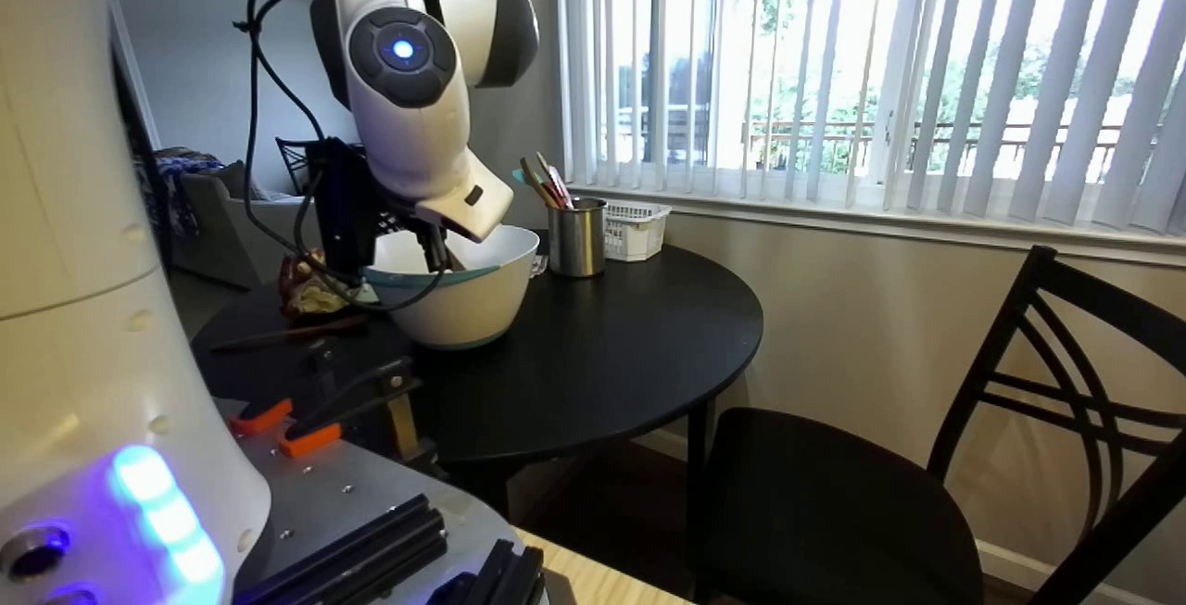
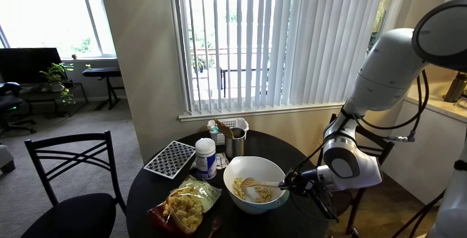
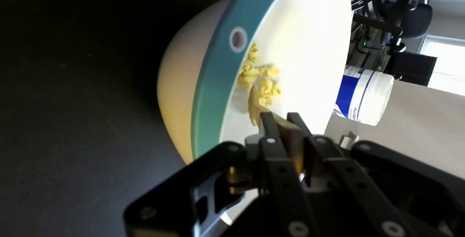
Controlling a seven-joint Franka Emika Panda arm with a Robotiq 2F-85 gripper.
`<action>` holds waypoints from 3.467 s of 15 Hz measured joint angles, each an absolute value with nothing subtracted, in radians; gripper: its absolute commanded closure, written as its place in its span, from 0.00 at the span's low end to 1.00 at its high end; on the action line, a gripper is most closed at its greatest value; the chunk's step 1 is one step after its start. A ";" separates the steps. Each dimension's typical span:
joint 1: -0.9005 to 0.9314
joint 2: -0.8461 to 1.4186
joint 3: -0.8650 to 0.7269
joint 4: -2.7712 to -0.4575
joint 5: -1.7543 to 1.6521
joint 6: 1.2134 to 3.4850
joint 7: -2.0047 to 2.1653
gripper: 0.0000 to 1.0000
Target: Mix the substance in the white bowl with the wooden spoon in the white bowl
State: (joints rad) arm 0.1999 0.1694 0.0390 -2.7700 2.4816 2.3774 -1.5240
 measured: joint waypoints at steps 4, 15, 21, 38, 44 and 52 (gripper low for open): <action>0.198 0.129 0.033 -2.770 2.482 2.417 -1.534 0.97; 0.197 -0.038 0.095 -2.770 2.262 2.605 -1.504 0.97; 0.203 -0.067 0.172 -2.770 1.968 2.763 -1.349 0.97; 0.245 -0.078 0.206 -2.770 1.675 2.977 -1.249 0.97; 0.246 -0.124 0.206 -2.770 1.675 2.969 -1.249 0.97; 0.246 -0.144 0.196 -2.770 1.675 2.862 -1.246 0.89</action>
